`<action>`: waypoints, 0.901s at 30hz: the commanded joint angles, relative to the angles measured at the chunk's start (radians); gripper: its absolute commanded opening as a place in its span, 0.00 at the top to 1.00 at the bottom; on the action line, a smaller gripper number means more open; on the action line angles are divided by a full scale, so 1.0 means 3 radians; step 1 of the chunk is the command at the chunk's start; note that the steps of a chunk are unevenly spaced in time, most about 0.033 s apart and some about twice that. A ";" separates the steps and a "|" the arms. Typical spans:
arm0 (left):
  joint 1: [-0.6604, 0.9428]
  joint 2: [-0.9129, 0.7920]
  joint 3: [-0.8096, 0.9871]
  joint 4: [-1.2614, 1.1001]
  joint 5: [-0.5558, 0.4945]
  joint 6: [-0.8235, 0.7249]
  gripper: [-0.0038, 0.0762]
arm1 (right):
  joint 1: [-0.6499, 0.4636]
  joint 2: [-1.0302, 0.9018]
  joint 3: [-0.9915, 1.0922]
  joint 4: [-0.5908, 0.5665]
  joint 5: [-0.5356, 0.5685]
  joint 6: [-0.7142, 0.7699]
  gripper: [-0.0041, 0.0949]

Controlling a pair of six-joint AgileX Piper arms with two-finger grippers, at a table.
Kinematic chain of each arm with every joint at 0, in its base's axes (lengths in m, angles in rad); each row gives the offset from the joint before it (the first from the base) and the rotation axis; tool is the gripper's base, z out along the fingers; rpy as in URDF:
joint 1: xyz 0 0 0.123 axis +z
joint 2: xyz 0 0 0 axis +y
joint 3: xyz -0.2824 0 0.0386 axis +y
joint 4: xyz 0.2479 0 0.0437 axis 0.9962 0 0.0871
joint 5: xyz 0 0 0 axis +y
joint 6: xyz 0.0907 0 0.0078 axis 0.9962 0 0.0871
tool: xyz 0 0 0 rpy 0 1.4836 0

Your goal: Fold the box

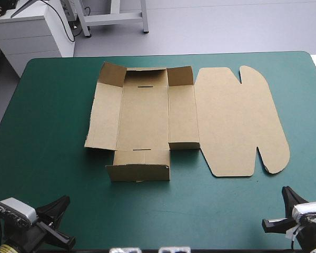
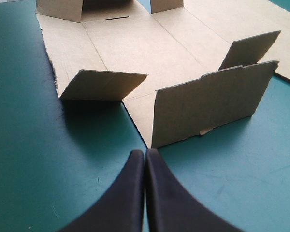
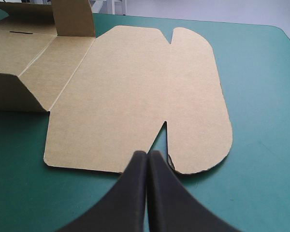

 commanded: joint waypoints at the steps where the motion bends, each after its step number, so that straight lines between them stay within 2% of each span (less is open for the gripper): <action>1: -0.0013 0.0054 -0.0072 -0.0042 -0.0256 -0.0023 0.96 | -0.0020 -0.0081 -0.0087 0.0022 -0.0243 -0.0014 0.98; 13: -0.0013 0.0054 -0.0072 -0.0042 -0.0263 -0.0249 0.96 | -0.0020 -0.0081 -0.0087 0.0022 -0.0243 -0.0014 0.98; 15: -0.0013 0.0054 -0.0072 -0.0042 -0.0352 -0.0347 0.96 | -0.0020 -0.0081 -0.0087 0.0022 -0.0243 -0.0014 0.98; 18: -0.0013 0.0131 -0.0104 0.0015 -0.0679 -0.0642 0.96 | -0.0020 -0.0081 -0.0087 0.0022 -0.0243 -0.0014 0.98; 21: -0.0013 0.0398 -0.0261 0.0240 -0.0867 -0.0839 0.96 | -0.0020 -0.0081 -0.0087 0.0022 -0.0243 -0.0014 0.98; 27: -0.0013 0.1405 -0.0952 0.0779 -0.0862 -0.0842 0.96 | -0.0020 -0.0081 -0.0087 0.0022 -0.0243 -0.0014 0.98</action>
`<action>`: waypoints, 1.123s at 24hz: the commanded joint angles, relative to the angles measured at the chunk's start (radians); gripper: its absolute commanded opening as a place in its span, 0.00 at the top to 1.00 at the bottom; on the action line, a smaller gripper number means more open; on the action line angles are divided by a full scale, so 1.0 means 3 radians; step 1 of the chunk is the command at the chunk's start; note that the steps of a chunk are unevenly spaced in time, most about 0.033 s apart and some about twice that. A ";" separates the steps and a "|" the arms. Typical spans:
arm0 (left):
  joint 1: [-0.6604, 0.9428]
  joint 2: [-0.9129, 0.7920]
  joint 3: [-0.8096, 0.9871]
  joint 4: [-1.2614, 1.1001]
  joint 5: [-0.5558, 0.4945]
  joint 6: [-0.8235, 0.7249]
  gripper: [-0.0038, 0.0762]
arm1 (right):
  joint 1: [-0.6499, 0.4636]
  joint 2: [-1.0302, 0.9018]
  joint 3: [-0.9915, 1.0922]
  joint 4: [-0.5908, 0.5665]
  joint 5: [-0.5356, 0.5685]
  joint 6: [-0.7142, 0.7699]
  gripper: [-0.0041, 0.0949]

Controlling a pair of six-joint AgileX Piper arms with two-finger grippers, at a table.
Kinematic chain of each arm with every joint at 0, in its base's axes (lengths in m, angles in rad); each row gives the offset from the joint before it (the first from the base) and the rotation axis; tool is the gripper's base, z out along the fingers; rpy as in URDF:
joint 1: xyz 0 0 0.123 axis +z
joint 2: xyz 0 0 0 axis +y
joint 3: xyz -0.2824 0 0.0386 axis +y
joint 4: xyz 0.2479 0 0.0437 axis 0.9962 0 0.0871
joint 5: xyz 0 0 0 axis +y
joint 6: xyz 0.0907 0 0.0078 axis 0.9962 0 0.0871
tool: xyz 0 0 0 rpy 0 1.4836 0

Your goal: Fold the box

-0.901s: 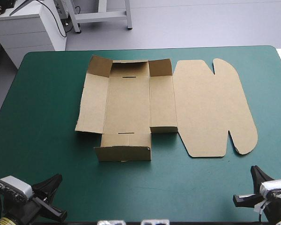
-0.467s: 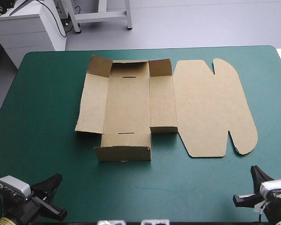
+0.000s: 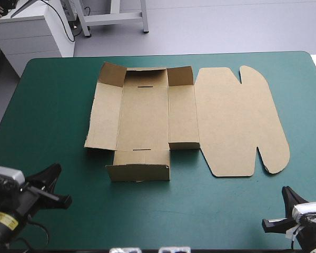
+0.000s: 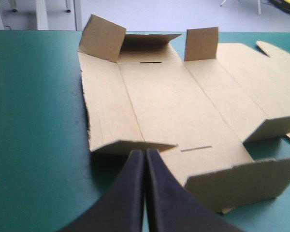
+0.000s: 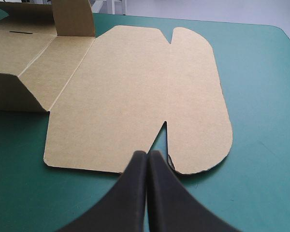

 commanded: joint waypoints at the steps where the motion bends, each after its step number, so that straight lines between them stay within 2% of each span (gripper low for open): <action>1: -0.0013 0.0673 -0.0524 0.0316 -0.0295 -0.0042 0.96 | -0.0020 -0.0081 -0.0087 0.0022 -0.0243 -0.0014 0.98; 7: -0.0013 0.1696 -0.1277 0.0379 -0.0215 0.0009 0.95 | -0.0020 -0.0081 -0.0087 0.0022 -0.0243 -0.0014 0.98; 12: 0.0092 0.2666 -0.1984 0.0199 0.0059 0.0435 0.93 | -0.0020 -0.0081 -0.0087 0.0022 -0.0243 -0.0014 0.98; 14: 0.0461 0.2921 -0.2203 -0.0816 0.0168 0.1311 0.93 | -0.0020 -0.0081 -0.0087 0.0022 -0.0243 -0.0014 0.98; 15: 0.0888 0.3078 -0.2319 -0.1666 0.0334 0.1922 0.93 | -0.0020 -0.0081 -0.0087 0.0022 -0.0243 -0.0014 0.98; 16: 0.1236 0.3203 -0.2387 -0.2323 0.0603 0.2350 0.93 | -0.0020 -0.0081 -0.0087 0.0022 -0.0243 -0.0014 0.98; 17: 0.1585 0.3334 -0.2432 -0.2671 0.0890 0.2511 0.93 | -0.0020 -0.0081 -0.0087 0.0022 -0.0243 -0.0014 0.98; 19: 0.2119 0.3573 -0.2471 -0.2950 0.1327 0.2601 0.93 | -0.0020 -0.0081 -0.0087 0.0022 -0.0243 -0.0014 0.98; 21: 0.2351 0.3734 -0.2471 -0.2969 0.1539 0.2548 0.93 | -0.0020 -0.0081 -0.0087 0.0022 -0.0243 -0.0014 0.98; 27: 0.2523 0.4230 -0.2471 -0.3239 0.1679 0.2520 0.93 | -0.0020 -0.0081 -0.0087 0.0022 -0.0243 -0.0014 0.98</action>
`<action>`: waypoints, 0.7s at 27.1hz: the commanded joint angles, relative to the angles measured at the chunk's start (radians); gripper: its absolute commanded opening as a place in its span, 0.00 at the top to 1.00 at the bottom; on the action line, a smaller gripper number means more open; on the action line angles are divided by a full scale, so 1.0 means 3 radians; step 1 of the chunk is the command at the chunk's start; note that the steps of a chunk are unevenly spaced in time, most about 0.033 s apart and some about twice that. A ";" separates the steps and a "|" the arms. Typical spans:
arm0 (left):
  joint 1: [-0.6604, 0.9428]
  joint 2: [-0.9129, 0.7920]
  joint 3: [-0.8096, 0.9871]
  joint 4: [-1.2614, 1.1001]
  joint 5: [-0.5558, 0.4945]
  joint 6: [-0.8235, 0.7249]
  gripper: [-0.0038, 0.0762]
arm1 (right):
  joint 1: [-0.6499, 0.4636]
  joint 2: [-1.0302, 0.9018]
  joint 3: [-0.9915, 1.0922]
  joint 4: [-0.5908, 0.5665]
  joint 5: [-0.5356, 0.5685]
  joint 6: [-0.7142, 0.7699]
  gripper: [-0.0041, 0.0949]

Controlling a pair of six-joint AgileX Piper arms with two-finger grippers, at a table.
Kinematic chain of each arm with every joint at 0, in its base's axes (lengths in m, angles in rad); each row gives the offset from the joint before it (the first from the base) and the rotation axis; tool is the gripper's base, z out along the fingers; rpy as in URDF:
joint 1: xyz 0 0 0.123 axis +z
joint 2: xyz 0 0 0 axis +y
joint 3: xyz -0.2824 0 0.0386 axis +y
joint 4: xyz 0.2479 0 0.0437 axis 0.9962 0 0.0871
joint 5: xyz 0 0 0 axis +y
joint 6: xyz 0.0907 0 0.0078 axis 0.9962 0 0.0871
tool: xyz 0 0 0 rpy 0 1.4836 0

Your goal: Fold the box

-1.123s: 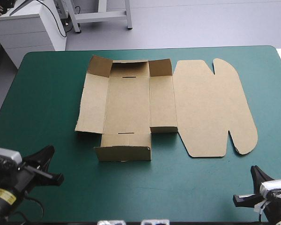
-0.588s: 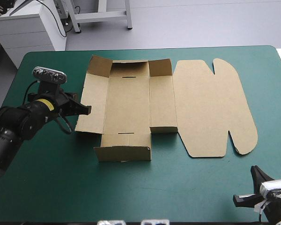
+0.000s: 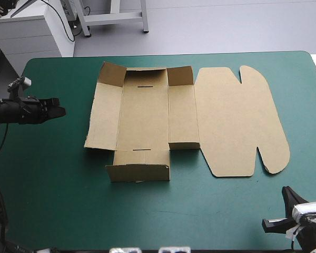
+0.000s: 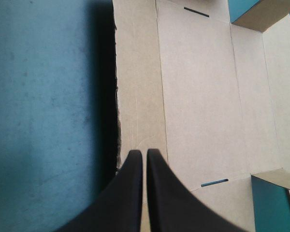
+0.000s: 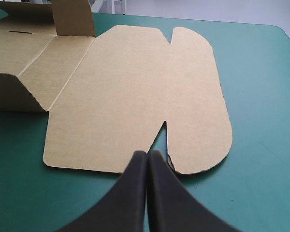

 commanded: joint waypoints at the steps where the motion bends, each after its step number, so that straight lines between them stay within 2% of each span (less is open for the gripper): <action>1: -0.0016 0.0068 -0.0112 -0.0370 0.0057 0.0049 0.93 | -0.0020 -0.0081 -0.0087 0.0019 -0.0243 -0.0014 0.98; 3: -0.0022 0.0167 -0.0112 -0.0348 0.0065 0.0104 0.92 | -0.0020 -0.0081 -0.0087 0.0019 -0.0243 -0.0014 0.98; 6: -0.0022 0.0305 -0.0112 -0.0279 0.0088 0.0104 0.84 | -0.0020 -0.0081 -0.0087 0.0019 -0.0243 -0.0014 0.98; 8: -0.0063 0.0372 -0.0112 -0.0244 0.0088 0.0104 0.74 | -0.0020 -0.0081 -0.0087 0.0019 -0.0243 -0.0014 0.98; 14: -0.0345 0.0510 -0.0112 -0.0194 -0.0051 0.0107 0.31 | -0.0020 -0.0081 -0.0087 0.0019 -0.0243 -0.0014 0.98; 19: -0.0548 0.0698 -0.0112 0.0042 -0.0138 -0.0105 0.31 | -0.0020 -0.0081 -0.0087 0.0019 -0.0243 -0.0014 0.98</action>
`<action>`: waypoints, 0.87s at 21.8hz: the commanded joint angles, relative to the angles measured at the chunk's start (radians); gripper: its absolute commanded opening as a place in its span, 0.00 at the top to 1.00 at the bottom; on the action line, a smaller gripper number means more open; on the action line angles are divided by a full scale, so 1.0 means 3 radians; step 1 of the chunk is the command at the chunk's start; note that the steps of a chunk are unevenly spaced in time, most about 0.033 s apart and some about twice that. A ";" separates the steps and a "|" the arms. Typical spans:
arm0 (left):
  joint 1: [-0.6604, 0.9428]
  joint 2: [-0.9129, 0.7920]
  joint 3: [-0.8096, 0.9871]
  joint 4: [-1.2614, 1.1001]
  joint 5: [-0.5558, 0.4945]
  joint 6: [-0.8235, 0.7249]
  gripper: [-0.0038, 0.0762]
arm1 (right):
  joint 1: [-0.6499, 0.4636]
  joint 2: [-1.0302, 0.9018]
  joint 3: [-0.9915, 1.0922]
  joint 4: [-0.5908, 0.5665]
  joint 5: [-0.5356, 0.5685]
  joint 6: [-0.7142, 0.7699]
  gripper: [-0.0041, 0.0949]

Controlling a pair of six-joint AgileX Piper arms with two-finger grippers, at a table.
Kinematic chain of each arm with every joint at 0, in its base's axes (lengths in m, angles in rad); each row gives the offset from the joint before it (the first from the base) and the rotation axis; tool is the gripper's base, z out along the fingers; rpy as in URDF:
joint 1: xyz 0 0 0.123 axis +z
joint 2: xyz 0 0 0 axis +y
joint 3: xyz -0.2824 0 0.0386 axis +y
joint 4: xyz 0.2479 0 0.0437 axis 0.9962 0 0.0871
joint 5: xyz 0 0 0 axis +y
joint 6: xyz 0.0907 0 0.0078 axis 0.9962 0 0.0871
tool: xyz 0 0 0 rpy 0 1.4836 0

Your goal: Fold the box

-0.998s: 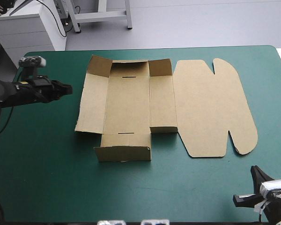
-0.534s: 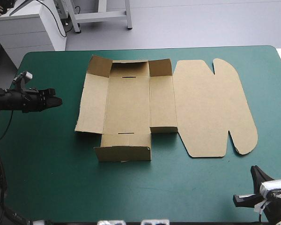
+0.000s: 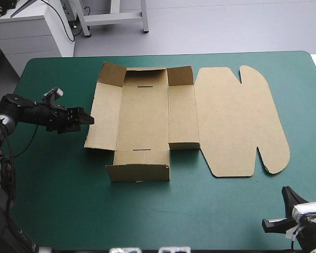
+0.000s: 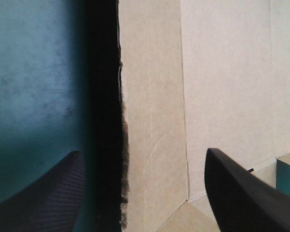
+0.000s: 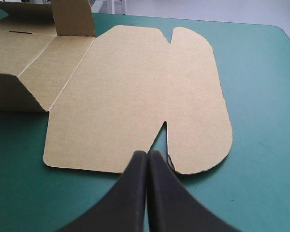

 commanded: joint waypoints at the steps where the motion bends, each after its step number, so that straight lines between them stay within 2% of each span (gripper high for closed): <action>1: -0.0095 0.0003 -0.0100 -0.0071 0.0028 -0.0151 0.31 | -0.0020 -0.0081 -0.0087 0.0019 -0.0243 -0.0014 0.98; 7: -0.0276 0.0251 -0.0100 -0.0152 0.0145 -0.0160 0.31 | -0.0020 -0.0081 -0.0087 0.0019 -0.0243 -0.0014 0.98; 15: -0.0483 0.0314 -0.0100 -0.0203 0.0226 -0.0154 0.32 | -0.0020 -0.0081 -0.0087 0.0019 -0.0243 -0.0014 0.98; 17: -0.0447 0.0314 -0.0136 -0.0197 0.0522 -0.0084 0.60 | -0.0020 -0.0081 -0.0087 0.0019 -0.0243 -0.0014 0.98; 18: -0.0424 0.0314 -0.0190 -0.0186 0.0624 -0.0045 0.93 | -0.0020 -0.0081 -0.0087 0.0019 -0.0243 -0.0014 0.98; 19: -0.0407 0.0314 -0.0221 -0.0187 0.0678 -0.0050 0.95 | -0.0020 -0.0081 -0.0087 0.0019 -0.0243 -0.0014 0.98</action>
